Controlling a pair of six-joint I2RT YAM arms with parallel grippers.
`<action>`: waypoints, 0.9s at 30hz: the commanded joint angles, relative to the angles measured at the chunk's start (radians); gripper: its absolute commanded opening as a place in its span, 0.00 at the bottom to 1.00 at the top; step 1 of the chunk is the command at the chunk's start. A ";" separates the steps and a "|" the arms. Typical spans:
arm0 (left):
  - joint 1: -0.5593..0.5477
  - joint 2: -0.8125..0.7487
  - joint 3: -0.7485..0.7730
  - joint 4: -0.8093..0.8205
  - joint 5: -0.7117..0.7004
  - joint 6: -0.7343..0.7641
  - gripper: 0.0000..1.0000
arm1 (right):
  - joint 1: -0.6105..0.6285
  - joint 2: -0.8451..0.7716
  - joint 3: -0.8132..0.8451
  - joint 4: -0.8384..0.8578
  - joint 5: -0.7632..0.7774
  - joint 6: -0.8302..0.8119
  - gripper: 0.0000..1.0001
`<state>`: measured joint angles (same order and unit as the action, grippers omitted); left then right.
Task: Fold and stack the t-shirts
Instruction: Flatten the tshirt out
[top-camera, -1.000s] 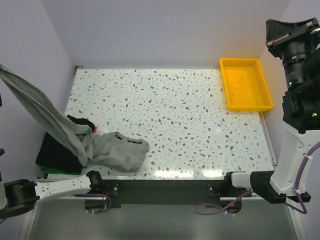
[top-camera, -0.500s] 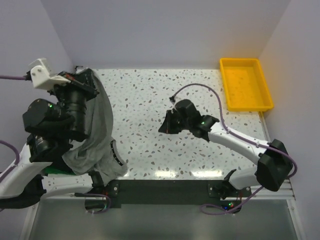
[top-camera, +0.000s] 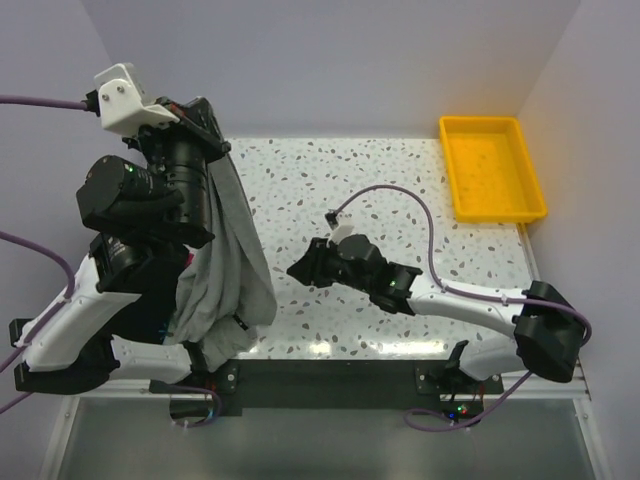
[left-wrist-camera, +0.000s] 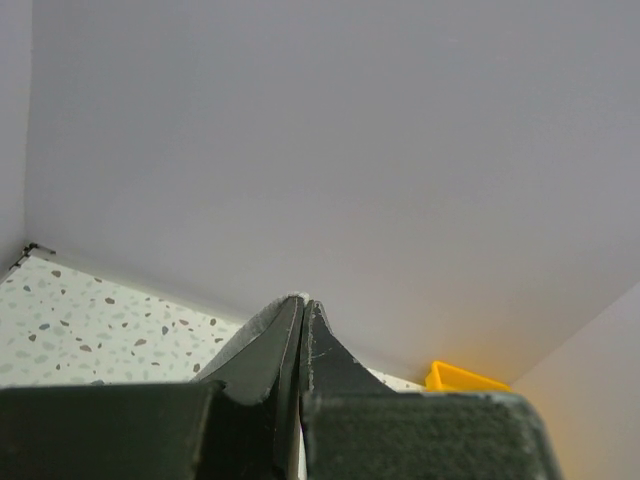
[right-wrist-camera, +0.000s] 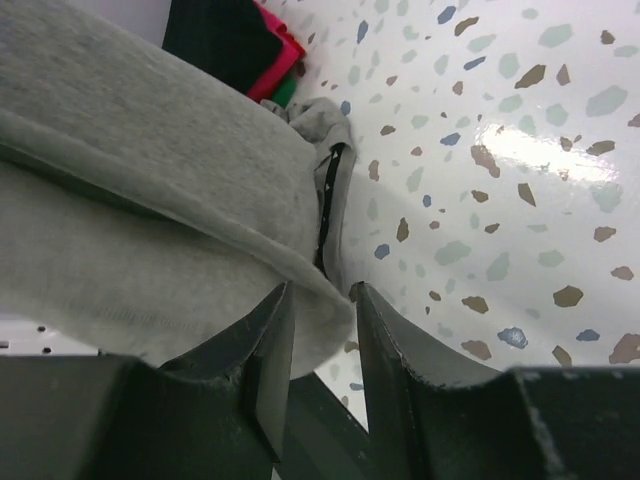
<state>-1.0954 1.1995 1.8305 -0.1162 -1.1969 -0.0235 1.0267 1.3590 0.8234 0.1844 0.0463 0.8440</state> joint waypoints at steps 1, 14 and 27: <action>-0.003 0.009 0.055 0.089 0.017 0.057 0.00 | 0.001 -0.026 -0.039 0.173 0.066 0.084 0.36; -0.003 -0.001 0.067 0.043 0.013 0.034 0.00 | 0.053 0.048 -0.167 0.268 0.165 0.190 0.48; -0.003 -0.067 0.142 -0.538 0.298 -0.337 0.00 | -0.228 0.184 -0.073 0.264 -0.198 0.199 0.64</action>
<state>-1.0954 1.1320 1.9152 -0.4538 -1.0389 -0.2363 0.8070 1.5002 0.6765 0.4122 -0.0326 1.0515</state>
